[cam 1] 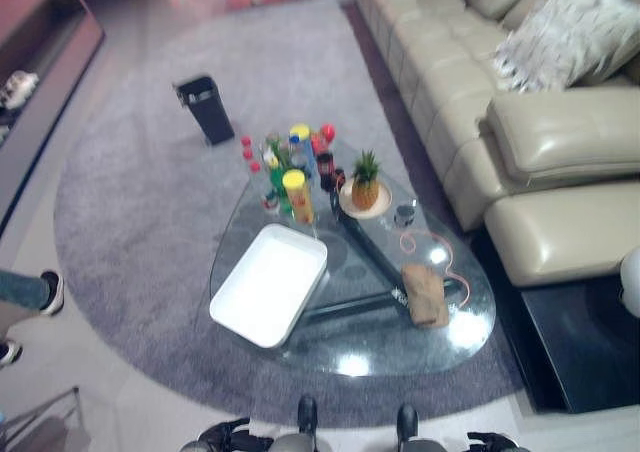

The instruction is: Wipe the table with a cloth and put it in the basket.

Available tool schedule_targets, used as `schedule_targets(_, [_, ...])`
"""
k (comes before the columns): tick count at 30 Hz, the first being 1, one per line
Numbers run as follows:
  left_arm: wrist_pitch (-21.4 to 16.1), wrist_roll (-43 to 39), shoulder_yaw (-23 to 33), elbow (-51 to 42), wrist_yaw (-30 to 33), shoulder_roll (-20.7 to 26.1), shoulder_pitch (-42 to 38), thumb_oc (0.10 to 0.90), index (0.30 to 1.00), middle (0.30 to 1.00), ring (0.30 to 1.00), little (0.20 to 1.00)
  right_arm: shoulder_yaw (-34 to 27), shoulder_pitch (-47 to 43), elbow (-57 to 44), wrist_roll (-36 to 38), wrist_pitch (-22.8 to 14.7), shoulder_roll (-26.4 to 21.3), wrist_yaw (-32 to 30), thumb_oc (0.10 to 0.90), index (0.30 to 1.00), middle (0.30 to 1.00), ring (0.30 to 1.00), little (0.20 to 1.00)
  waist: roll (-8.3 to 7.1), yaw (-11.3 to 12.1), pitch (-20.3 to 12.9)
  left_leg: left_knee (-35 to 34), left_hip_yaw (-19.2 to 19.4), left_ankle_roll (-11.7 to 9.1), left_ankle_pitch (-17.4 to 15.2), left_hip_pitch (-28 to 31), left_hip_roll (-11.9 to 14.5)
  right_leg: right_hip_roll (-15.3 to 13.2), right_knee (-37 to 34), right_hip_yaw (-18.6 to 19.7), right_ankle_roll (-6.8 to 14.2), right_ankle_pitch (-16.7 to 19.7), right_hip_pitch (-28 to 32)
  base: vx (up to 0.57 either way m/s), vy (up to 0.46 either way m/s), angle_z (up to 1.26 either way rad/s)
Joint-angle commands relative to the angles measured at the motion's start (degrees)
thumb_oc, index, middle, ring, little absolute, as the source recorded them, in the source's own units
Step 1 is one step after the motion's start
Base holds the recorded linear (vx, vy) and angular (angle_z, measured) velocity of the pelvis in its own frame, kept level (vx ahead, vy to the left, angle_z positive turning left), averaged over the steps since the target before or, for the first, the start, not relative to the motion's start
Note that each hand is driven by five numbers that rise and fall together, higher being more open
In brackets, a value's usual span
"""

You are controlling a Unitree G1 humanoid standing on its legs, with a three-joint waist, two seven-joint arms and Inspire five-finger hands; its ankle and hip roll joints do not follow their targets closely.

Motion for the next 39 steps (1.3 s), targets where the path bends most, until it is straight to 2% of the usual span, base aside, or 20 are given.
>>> schedule_targets(1, [-1.6,-3.4,-0.2,0.6,1.6,3.2,-4.2,0.800,0.900,0.900,0.900,0.900,0.7,-2.7,0.7,2.4,0.7,-2.2,-2.1,0.800,0.900,0.900,0.900,0.900,-3.24,0.0,4.8,0.0,-1.2,-0.2,-0.5,2.0,0.8,-3.6,0.2,3.2,2.0,2.6,-1.4,-0.02,0.016,0.13])
schedule_targets(5, [-2.1,-10.4,0.7,-0.6,0.3,5.0,-6.9,0.800,0.900,0.900,0.900,0.900,0.4,-5.1,0.0,4.9,-0.6,-4.7,-2.6,0.800,0.900,0.900,0.900,0.900,-3.27,0.4,7.6,0.0,-1.8,-0.3,0.4,-0.1,0.6,-3.7,1.2,3.5,1.9,2.8,-4.0,-0.04,-0.003,0.03])
schedule_targets(9, [-1.3,-14.0,1.4,-1.7,-0.8,5.9,-8.5,0.800,0.900,0.900,0.900,0.900,0.1,-7.1,-0.5,6.6,-1.4,-5.8,-3.1,0.800,0.900,0.900,0.900,0.900,-3.42,0.8,9.7,1.1,-1.9,-0.5,0.6,-1.9,0.4,-3.8,2.6,3.5,1.8,2.6,-5.7,-0.05,-0.033,-0.01])
schedule_targets(11, [-0.5,-16.9,1.2,-2.6,-3.5,7.3,-10.6,0.800,0.900,0.900,0.900,0.900,0.2,-9.8,-1.7,8.0,-2.1,-6.7,-4.3,0.800,0.900,0.900,0.900,0.900,-3.65,1.0,12.5,4.1,-2.3,-0.6,0.5,-6.0,0.7,-3.8,5.8,3.5,1.7,2.4,-10.1,-0.13,-0.050,-0.01])
schedule_targets(12, [-0.5,-16.9,1.2,-2.6,-3.5,7.3,-10.6,0.800,0.900,0.900,0.900,0.900,0.2,-9.9,-1.7,8.0,-2.1,-6.7,-4.3,0.800,0.900,0.900,0.900,0.900,-3.65,1.0,12.4,4.2,-2.3,-0.6,0.5,-6.1,0.7,-3.8,5.9,3.5,1.7,2.4,-10.2,-0.11,-0.045,-0.02])
schedule_targets(17, [-3.7,-24.4,2.1,-4.6,0.7,8.1,-14.1,0.800,0.900,0.900,0.900,0.900,-0.1,-13.9,-4.3,8.9,-5.9,-7.7,-10.5,0.800,0.900,0.900,0.900,0.900,-4.02,1.0,16.2,13.6,-3.8,-0.3,-0.8,-15.6,-0.5,-3.6,15.1,3.1,1.1,0.6,-19.1,-0.11,-0.078,0.04])
schedule_targets(22, [-5.6,-25.5,3.0,-6.5,3.6,8.1,-15.2,0.800,0.900,0.900,0.900,0.900,-0.1,-16.3,-6.5,7.9,-7.6,-7.8,-17.2,0.800,0.900,0.900,0.900,0.900,-4.14,1.0,16.7,21.0,-4.0,0.7,-2.1,-23.6,-2.2,-3.6,22.8,3.4,1.0,-1.2,-27.1,-0.10,-0.035,0.10])
schedule_targets(27, [-6.2,-25.6,2.9,-7.3,5.1,8.0,-15.4,0.800,0.900,0.900,0.900,0.900,-0.3,-16.9,-7.7,7.1,-8.4,-8.0,-21.2,0.800,0.900,0.900,0.900,0.900,-4.08,0.9,16.7,26.4,-4.5,1.3,-3.8,-27.9,-2.9,-3.4,27.7,4.0,0.5,-2.6,-31.3,-0.06,-0.013,0.17])
schedule_targets(31, [-6.4,-25.4,2.9,-7.2,5.0,8.7,-15.6,0.800,0.900,0.900,0.900,0.900,-1.0,-18.4,-8.3,6.7,-10.3,-8.5,-24.6,0.800,0.900,0.900,0.900,0.900,-4.05,0.9,16.7,31.2,-3.8,1.7,-6.0,-32.0,-2.0,-3.5,32.9,3.6,-0.1,-4.6,-35.4,-0.05,-0.033,0.03])
schedule_targets(39, [-5.8,-24.5,2.6,-7.3,4.6,8.5,-15.4,0.800,0.900,0.900,0.900,0.900,-2.1,-18.9,-9.3,6.6,-12.9,-8.8,-28.1,0.800,0.900,0.900,0.900,0.900,-3.74,1.1,16.7,36.2,-4.2,2.2,-7.5,-35.7,-1.4,-3.6,38.7,3.7,-1.1,-6.6,-39.2,-0.03,-0.014,-0.03])
